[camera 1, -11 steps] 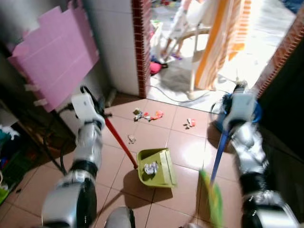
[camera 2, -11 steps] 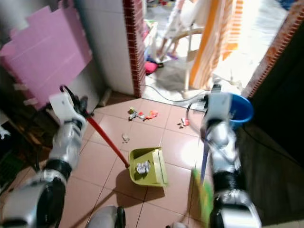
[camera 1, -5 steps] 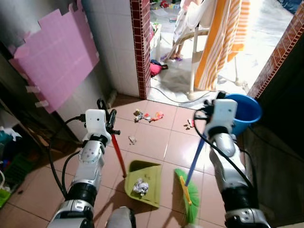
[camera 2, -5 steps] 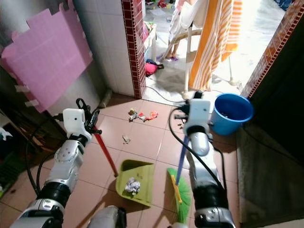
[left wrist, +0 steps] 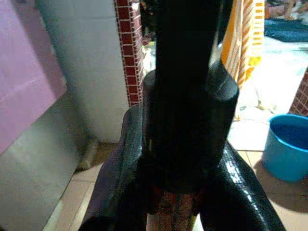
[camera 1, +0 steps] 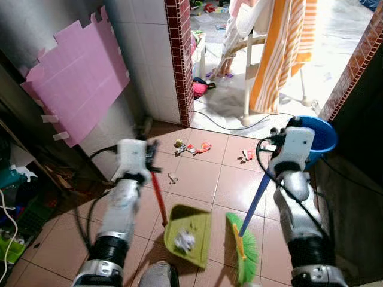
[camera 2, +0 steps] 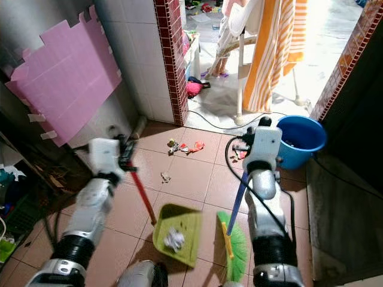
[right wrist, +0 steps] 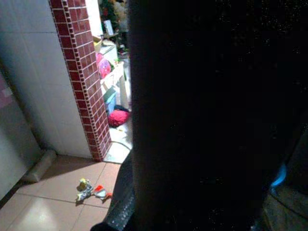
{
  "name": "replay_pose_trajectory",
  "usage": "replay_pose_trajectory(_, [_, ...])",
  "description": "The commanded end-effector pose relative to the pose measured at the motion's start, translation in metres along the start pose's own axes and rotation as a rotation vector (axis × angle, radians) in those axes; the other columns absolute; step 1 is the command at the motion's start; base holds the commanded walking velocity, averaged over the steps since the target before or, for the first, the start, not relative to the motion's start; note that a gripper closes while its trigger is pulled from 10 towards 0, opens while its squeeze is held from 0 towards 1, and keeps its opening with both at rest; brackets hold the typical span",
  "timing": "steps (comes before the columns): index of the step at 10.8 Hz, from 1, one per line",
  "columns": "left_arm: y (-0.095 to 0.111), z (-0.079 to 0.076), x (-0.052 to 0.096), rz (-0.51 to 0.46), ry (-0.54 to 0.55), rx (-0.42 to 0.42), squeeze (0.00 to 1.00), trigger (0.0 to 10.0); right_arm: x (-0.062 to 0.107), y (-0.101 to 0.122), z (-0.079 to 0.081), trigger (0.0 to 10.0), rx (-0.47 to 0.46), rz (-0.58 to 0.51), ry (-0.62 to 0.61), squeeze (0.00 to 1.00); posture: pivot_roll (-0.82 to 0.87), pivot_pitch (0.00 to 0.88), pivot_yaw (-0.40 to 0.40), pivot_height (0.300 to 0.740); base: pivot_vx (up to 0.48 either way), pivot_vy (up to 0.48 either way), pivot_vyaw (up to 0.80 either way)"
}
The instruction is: Sweep floor
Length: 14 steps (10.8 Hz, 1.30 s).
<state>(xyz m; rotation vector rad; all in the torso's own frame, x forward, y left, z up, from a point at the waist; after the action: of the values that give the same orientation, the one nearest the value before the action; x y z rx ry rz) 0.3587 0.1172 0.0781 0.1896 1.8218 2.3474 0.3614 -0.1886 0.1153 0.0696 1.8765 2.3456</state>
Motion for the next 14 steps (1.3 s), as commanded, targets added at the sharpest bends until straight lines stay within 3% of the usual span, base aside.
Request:
replay_pose_trajectory(1, [0.02, 0.012, -0.002, -0.07, 0.041, -0.029, 0.0, 10.0, -0.003, 0.002, 0.003, 10.0, -0.009, 0.005, 0.008, 0.0, -0.05, 0.0, 0.088, 0.74, 0.0, 0.0, 0.0])
replay_pose_trajectory(3, [0.021, 0.007, 0.003, -0.066, 0.044, -0.001, 0.0, 10.0, 0.0, -0.002, 0.011, 10.0, -0.003, 0.016, 0.038, 0.0, -0.05, 0.0, 0.076, 0.74, 0.0, 0.0, -0.8])
replay_pose_trajectory(5, [0.016, 0.008, 0.004, -0.045, 0.055, 0.042, 0.0, 10.0, 0.001, -0.001, 0.005, 10.0, 0.032, 0.012, 0.028, 0.0, -0.06, 0.0, 0.071, 0.74, 0.0, 0.0, -0.8])
replay_pose_trajectory(7, [0.029, 0.02, 0.0, -0.069, 0.098, 0.099, 0.0, 10.0, 0.001, -0.002, -0.011, 10.0, 0.071, 0.014, -0.015, 0.0, -0.07, 0.0, 0.072, 0.74, 0.0, 0.0, -0.8])
replay_pose_trajectory(10, [0.049, 0.046, -0.01, -0.117, 0.172, 0.178, 0.0, 10.0, -0.002, 0.002, -0.032, 10.0, 0.16, 0.011, -0.089, 0.0, -0.07, 0.0, 0.068, 0.74, 0.181, 0.0, 0.0])
replay_pose_trajectory(14, [0.073, 0.064, -0.018, -0.164, 0.223, 0.278, 0.0, 10.0, 0.0, -0.001, -0.032, 10.0, 0.16, 0.022, -0.093, 0.0, -0.07, 0.0, 0.068, 0.74, 0.347, 0.0, -0.28])
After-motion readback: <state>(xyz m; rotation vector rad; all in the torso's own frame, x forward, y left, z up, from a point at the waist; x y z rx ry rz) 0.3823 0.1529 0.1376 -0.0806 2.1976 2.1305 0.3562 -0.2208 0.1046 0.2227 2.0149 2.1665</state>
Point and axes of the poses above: a point about 5 cm out from each wrist's last joint towards the gripper, its own x axis pointing back from the gripper into the wrist, its own y axis along the axis of the wrist's last joint, z = x × y, the point moved 5 cm from there along -x, pointing out of the wrist towards the gripper, and after that the axes turned 15 degrees about -x, right-handed, at the moved point
